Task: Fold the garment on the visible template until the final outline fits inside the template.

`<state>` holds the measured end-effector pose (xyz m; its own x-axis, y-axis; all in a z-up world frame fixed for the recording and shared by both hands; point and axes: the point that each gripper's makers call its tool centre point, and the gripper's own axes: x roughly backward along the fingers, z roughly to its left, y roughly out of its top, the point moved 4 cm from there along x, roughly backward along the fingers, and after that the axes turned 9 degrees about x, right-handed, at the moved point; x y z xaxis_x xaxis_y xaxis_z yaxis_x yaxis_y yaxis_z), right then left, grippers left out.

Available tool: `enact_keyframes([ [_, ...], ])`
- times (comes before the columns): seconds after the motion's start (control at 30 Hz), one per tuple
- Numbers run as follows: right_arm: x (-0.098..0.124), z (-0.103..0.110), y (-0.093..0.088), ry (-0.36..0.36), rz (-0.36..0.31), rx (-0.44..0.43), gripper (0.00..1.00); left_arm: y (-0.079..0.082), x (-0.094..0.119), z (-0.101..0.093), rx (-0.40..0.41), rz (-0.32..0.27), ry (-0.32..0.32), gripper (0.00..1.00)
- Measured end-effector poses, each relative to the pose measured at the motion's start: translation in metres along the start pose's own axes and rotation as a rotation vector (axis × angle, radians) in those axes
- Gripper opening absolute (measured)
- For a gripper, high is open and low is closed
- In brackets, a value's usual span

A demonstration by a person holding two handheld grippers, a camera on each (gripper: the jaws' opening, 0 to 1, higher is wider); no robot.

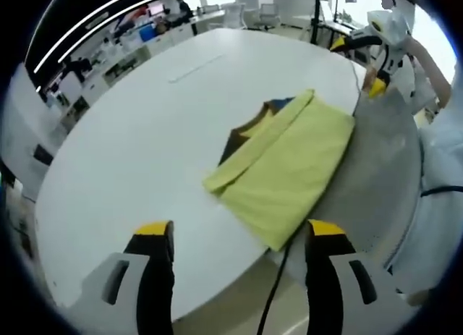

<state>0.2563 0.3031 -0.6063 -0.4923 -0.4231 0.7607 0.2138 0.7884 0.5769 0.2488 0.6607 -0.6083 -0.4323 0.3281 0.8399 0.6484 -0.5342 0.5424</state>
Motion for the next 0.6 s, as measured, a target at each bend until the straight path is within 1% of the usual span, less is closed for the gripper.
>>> enact_keyframes([
  [0.2,-0.007,-0.002,-0.004,0.009,0.014,-0.002,0.83,0.002,-0.010,0.007,-0.004,-0.007,0.006,0.65],
  [0.27,-0.008,-0.002,-0.005,0.014,0.012,-0.010,0.81,0.002,-0.013,0.008,-0.008,-0.010,0.011,0.61],
  [0.4,-0.011,-0.005,-0.008,0.012,0.013,-0.017,0.79,0.001,-0.019,0.010,-0.005,0.007,0.002,0.54],
  [0.47,-0.013,-0.005,-0.011,0.016,0.023,-0.013,0.75,0.000,-0.025,0.011,0.006,0.016,-0.014,0.52],
  [0.53,-0.017,-0.005,-0.014,0.022,0.036,-0.013,0.73,0.000,-0.030,0.012,0.007,0.022,-0.014,0.49],
  [0.6,-0.019,-0.005,-0.015,0.032,0.030,-0.021,0.71,-0.001,-0.033,0.013,0.004,0.026,-0.009,0.48],
])
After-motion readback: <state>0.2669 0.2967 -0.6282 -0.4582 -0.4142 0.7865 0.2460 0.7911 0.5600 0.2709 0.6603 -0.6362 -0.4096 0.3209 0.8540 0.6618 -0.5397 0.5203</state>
